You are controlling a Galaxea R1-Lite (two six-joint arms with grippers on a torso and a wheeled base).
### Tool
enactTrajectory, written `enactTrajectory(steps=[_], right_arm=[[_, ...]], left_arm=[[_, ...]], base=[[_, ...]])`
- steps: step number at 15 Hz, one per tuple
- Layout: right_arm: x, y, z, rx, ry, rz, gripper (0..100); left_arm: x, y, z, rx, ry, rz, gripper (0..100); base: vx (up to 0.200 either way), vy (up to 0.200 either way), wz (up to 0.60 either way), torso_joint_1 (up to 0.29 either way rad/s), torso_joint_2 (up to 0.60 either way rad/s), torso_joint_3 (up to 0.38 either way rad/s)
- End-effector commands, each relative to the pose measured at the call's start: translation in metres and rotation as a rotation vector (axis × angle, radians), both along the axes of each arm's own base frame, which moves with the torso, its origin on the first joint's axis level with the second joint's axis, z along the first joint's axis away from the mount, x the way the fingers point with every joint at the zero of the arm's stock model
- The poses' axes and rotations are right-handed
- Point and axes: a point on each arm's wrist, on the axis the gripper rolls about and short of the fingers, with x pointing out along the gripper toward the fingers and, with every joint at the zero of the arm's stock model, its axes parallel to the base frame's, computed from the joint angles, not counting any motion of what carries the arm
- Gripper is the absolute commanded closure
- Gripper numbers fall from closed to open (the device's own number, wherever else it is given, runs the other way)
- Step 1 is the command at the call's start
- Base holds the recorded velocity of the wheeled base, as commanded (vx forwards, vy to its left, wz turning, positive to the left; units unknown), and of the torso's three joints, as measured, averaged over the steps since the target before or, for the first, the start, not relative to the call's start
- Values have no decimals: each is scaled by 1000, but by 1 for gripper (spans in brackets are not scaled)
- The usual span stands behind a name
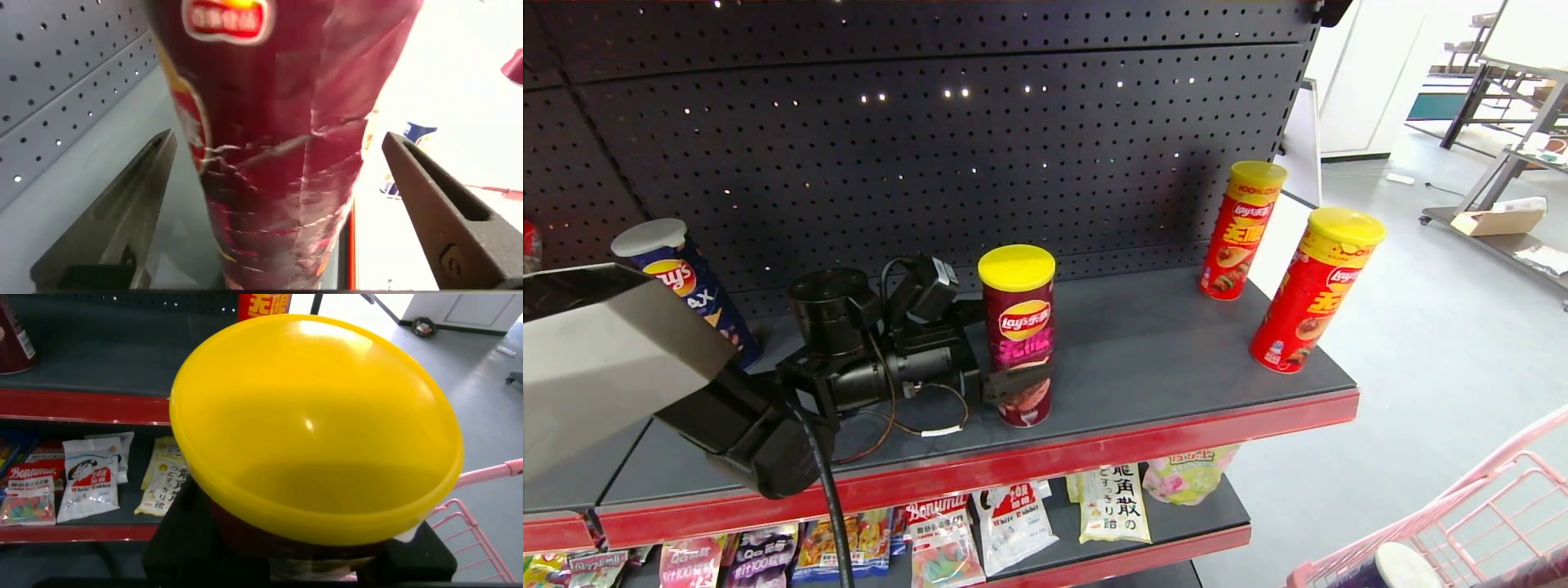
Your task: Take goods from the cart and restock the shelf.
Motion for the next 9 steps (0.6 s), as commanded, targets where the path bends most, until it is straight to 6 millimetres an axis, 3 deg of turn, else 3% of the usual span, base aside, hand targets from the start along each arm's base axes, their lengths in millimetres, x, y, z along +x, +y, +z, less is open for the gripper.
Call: enactTrajectory(steps=[1,5,9], right_arm=[[0,0,0,0,-2,0,100],[0,0,0,0,-1,0,100],[1,0,1,-1,6,-1,100]], left_arm=[[0,1,1,-2,-4,1,0],[-7,7,4,1,2,30,0],[-2,33,18,-12,-37,105,0]], base=[[0,0,0,0,0,0],[0,0,0,0,0,0],[0,0,0,0,0,0]])
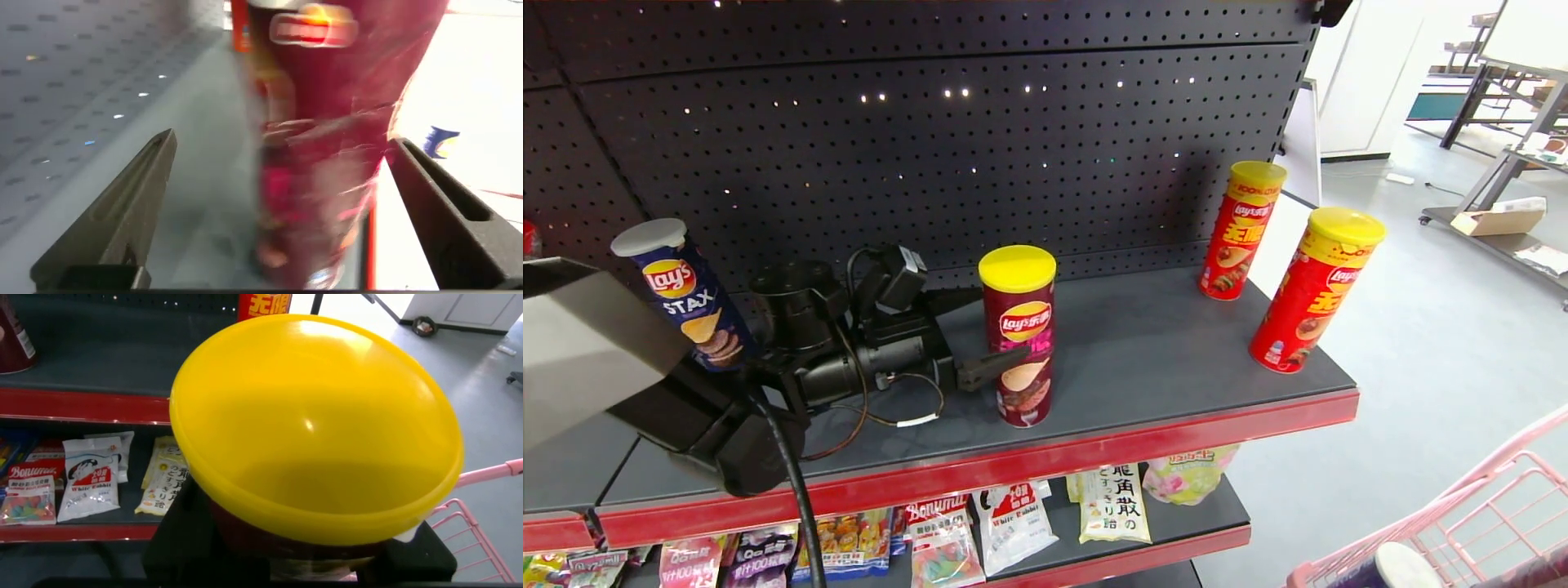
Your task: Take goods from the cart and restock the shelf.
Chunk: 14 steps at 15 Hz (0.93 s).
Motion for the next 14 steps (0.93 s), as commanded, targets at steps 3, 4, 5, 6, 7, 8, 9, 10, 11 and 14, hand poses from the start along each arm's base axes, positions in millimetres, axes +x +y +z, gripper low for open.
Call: enactTrajectory(steps=[3,4,5,6,7,8,9,10,11,14], right_arm=[[1,0,-1,-2,9,0,100],[1,0,-1,-2,9,0,100],[1,0,-2,-2,11,-2,100],[1,0,-3,-3,12,-2,100],[1,0,-3,-3,12,-2,100],[1,0,-3,-3,14,-6,100],[1,0,-3,-3,14,-6,100],[1,0,-3,-3,15,-6,100],[1,0,-3,-3,15,-6,100],[1,0,-5,-4,18,-6,100]], left_arm=[[-6,12,14,-12,-32,27,0],[-8,14,17,-14,-35,24,0],[-8,18,20,-17,-43,32,0],[-9,21,22,-18,-47,39,0],[-9,24,25,-21,-55,47,0],[-12,26,28,-30,-52,50,0],[-17,27,32,-41,-43,50,0],[-22,28,35,-49,-35,49,0],[-26,30,38,-55,-32,49,0],[-39,33,42,-59,-32,50,0]], base=[[0,0,0,0,0,0],[0,0,0,0,0,0],[0,0,0,0,0,0],[0,0,0,0,0,0],[0,0,0,0,0,0],[0,0,0,0,0,0],[0,0,0,0,0,0],[0,0,0,0,0,0],[0,0,0,0,0,0],[0,0,0,0,0,0]])
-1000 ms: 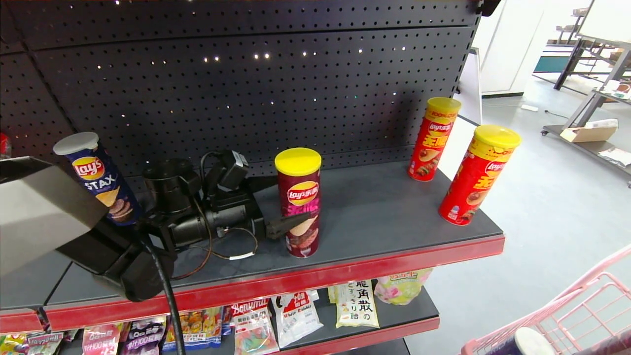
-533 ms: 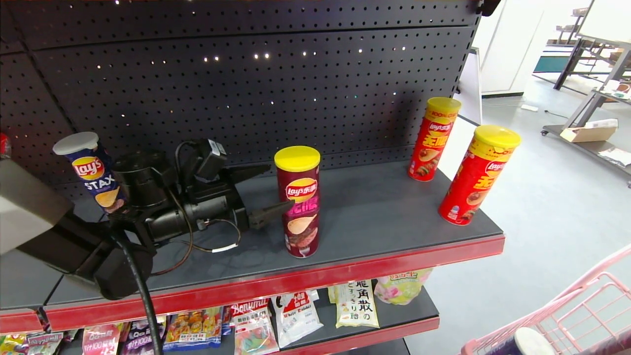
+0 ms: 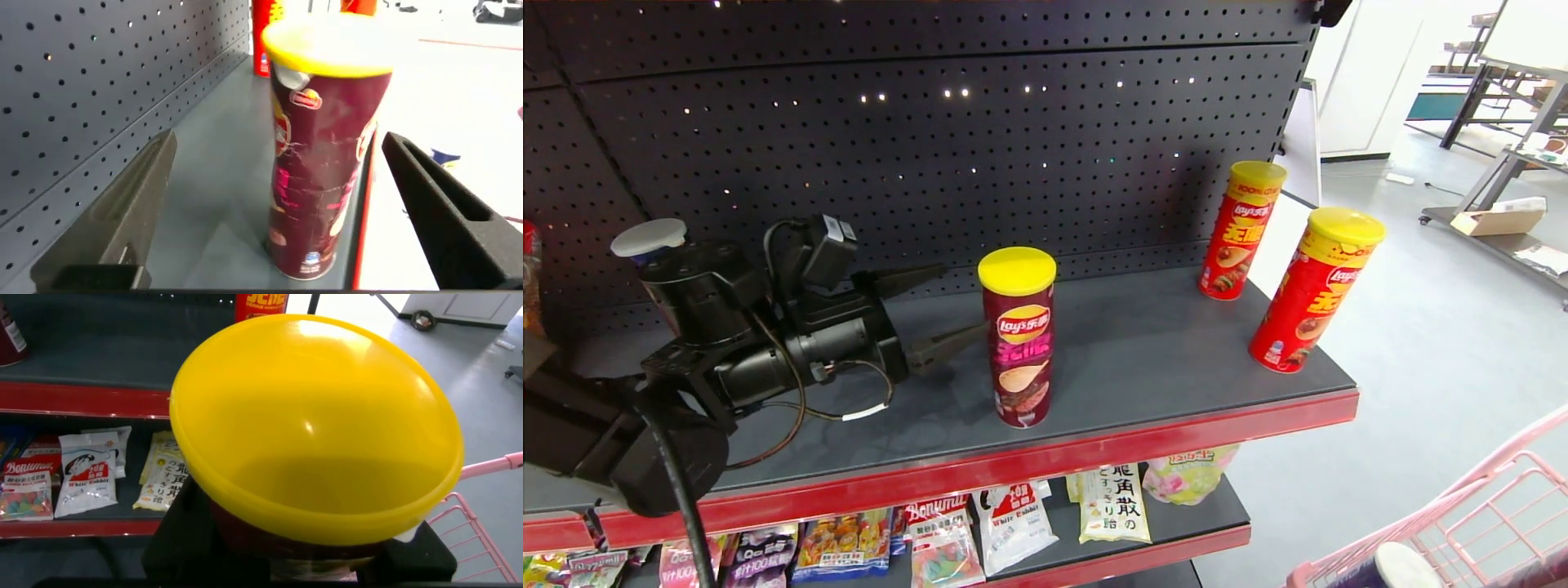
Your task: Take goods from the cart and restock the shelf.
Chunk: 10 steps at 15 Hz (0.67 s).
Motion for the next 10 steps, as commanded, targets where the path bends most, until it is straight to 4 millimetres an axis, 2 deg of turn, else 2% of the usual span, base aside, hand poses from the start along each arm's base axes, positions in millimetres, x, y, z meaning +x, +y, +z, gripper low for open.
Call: enactTrajectory(steps=[1,5,7,8,10], right_arm=[[0,0,0,-1,1,0,100],[0,0,-1,-1,4,0,100],[1,0,0,-2,9,2,100],[2,0,0,-2,10,3,100],[2,0,1,-2,12,3,100]], left_arm=[[-11,3,10,-11,-19,1,0],[-9,19,21,-33,-46,137,0],[-9,28,39,-74,-98,366,0],[-11,29,42,-81,-102,415,0],[-24,37,57,-94,-76,637,0]], base=[[0,0,0,0,0,0],[0,0,0,0,0,0],[0,0,0,0,0,0],[0,0,0,0,0,0],[0,0,0,0,0,0]])
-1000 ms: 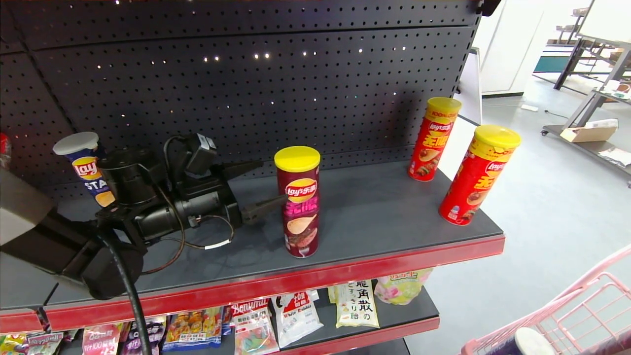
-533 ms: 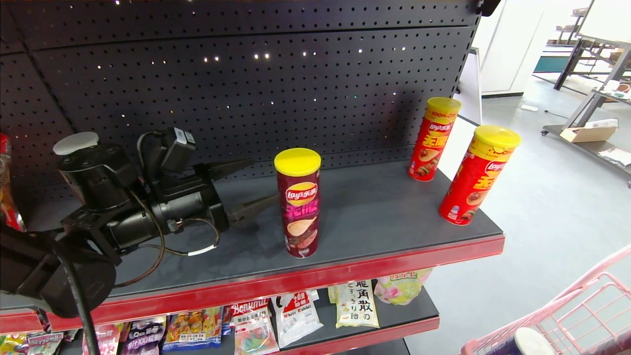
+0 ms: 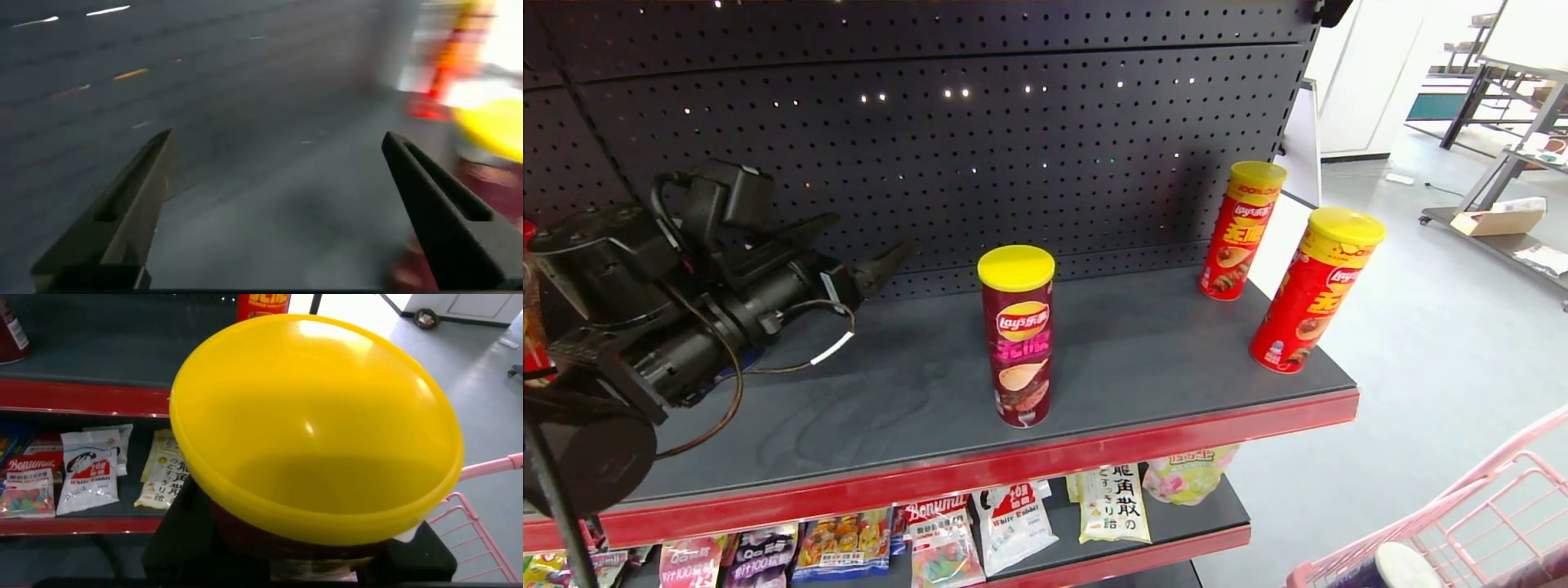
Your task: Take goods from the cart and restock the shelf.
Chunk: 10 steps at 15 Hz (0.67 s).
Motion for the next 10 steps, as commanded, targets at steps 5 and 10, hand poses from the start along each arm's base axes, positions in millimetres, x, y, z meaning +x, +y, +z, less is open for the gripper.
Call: enactTrajectory(steps=[5,10], right_arm=[[5,1,3,-5,27,2,100],[50,8,39,-38,161,2,100]], left_arm=[[-99,26,42,41,256,220,0],[-225,47,32,73,402,15,0]], base=[[0,0,0,0,0,0],[0,0,0,0,0,0]])
